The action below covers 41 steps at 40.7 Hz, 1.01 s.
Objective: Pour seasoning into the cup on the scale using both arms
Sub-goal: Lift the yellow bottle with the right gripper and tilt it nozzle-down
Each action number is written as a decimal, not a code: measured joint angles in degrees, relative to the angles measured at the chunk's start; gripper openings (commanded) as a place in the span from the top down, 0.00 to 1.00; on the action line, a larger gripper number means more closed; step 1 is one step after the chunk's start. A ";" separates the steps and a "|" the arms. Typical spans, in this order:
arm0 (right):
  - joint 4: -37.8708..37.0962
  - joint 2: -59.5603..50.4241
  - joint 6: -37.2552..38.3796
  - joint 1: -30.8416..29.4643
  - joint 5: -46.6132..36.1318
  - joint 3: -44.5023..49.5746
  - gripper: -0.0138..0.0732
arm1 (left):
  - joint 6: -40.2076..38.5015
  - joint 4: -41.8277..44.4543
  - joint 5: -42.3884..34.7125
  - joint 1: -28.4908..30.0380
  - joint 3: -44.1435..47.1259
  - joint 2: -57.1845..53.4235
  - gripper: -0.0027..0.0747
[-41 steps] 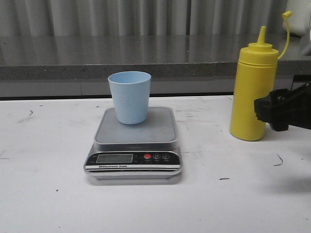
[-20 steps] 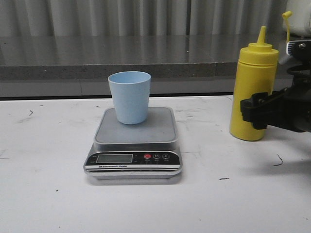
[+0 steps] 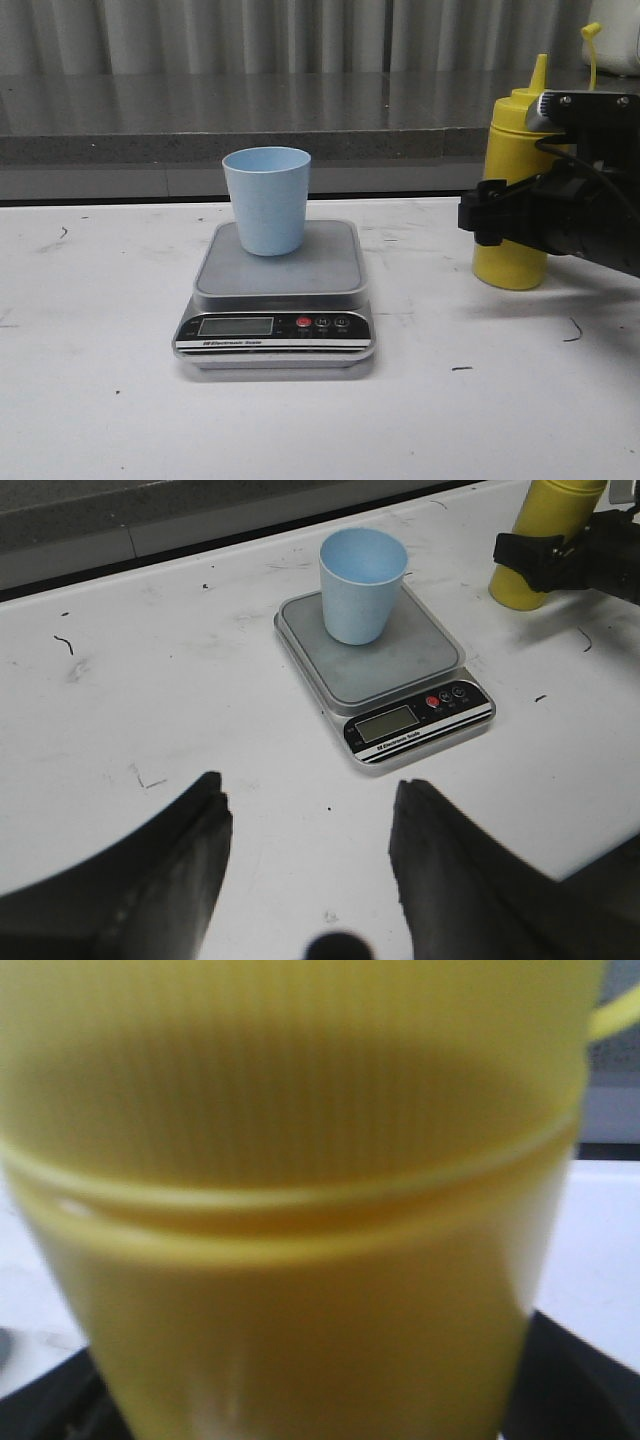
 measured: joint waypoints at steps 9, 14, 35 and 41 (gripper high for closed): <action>0.00 0.17 0.12 0.00 0.00 -0.14 0.44 | 0.00 0.00 0.00 0.00 0.00 0.00 0.49; -0.27 0.04 0.00 0.00 0.29 -0.14 0.44 | 0.00 0.00 0.00 0.00 0.00 0.00 0.49; -4.65 -19.36 -28.27 2.24 32.25 -2.03 0.44 | 0.00 0.00 0.00 0.00 0.00 0.00 0.49; -2.24 -21.34 -38.65 5.94 43.88 -6.91 0.44 | 0.00 0.00 0.00 0.00 0.00 0.00 0.49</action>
